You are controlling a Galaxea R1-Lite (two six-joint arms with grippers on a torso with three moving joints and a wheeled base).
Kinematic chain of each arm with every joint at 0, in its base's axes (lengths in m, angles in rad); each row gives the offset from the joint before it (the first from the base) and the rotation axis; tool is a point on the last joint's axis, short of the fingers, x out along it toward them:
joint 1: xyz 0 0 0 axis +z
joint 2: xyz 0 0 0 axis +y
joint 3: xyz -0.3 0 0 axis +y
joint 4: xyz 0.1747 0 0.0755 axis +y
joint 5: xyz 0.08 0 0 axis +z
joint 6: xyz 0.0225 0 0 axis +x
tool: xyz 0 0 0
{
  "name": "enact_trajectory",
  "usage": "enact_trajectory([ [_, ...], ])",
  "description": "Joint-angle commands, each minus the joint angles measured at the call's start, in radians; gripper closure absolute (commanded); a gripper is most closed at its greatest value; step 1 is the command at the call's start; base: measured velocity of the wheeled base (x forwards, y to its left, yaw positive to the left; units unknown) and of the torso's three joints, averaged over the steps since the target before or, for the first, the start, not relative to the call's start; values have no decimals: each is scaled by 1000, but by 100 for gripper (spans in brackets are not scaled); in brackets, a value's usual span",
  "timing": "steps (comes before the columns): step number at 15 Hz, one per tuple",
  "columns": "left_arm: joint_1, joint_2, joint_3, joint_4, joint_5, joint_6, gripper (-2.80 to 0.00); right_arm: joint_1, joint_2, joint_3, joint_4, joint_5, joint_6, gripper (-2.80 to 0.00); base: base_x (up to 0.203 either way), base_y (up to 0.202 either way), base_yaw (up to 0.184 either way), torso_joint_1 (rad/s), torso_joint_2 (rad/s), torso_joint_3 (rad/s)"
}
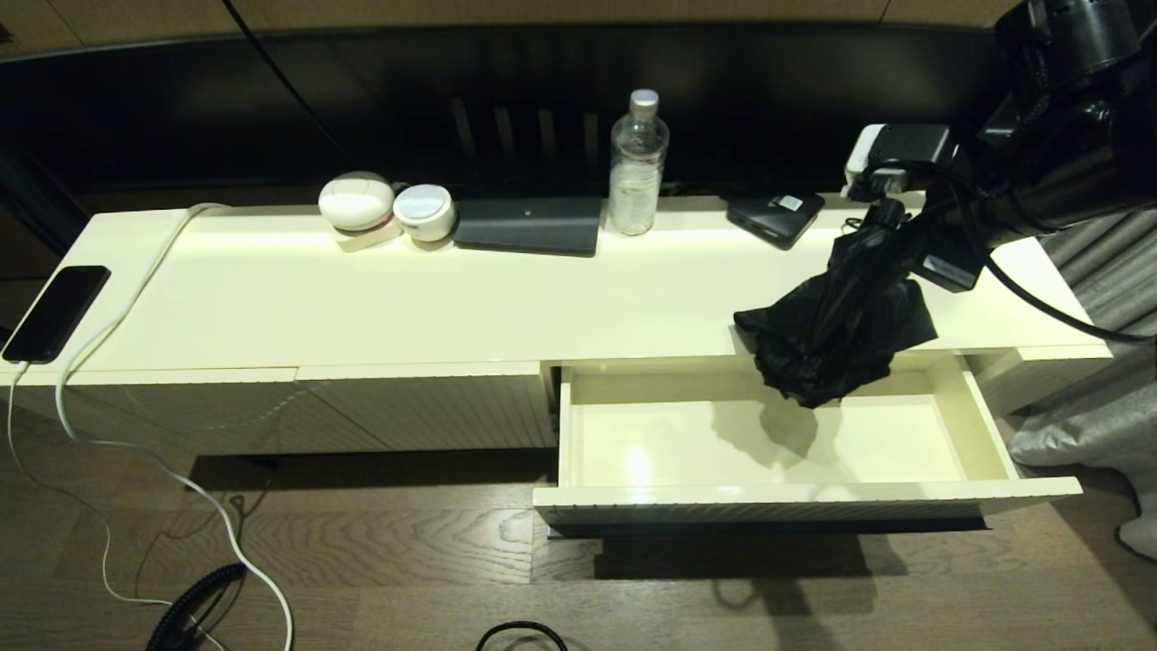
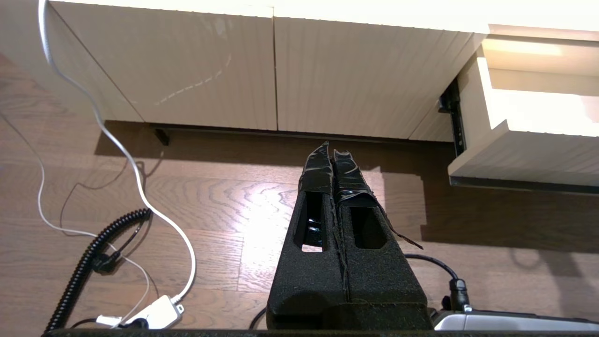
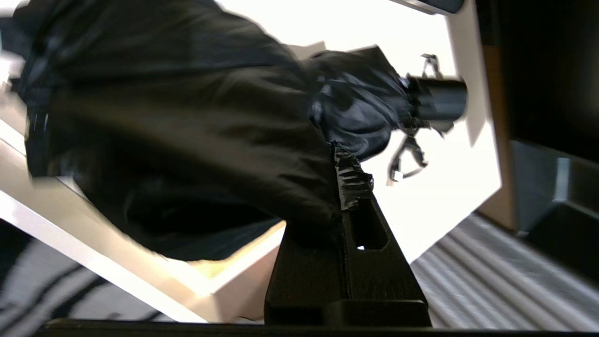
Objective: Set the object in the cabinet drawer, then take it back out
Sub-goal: Take the umbrella out of the drawer and put it on the table
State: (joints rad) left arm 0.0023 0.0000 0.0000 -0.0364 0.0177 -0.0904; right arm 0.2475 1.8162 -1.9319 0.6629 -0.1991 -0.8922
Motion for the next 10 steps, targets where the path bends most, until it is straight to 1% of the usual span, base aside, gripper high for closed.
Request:
enact_trajectory([
  [1, 1, -2, 0, 0, 1, -2, 0, 18, 34, -1, -13, -2, 56, 0, 0, 0, 0, 0, 0, 0],
  [3, 1, -2, 0, 0, 1, -2, 0, 19, 57, -1, -97, -12, 105, 0, 0, 0, 0, 0, 0, 0],
  [5, 1, -2, 0, 0, 1, -2, 0, 21, 84, -1, -170, -60, 155, 0, 0, 0, 0, 0, 0, 0],
  [8, 1, -2, 0, 0, 1, -2, 0, 19, 135, -1, -304, -95, 173, 0, 0, 0, 0, 0, 0, 0],
  [10, 1, -2, 0, 0, 1, -2, 0, 18, 182, -1, -421, -134, 174, 0, 0, 0, 0, 0, 0, 0],
])
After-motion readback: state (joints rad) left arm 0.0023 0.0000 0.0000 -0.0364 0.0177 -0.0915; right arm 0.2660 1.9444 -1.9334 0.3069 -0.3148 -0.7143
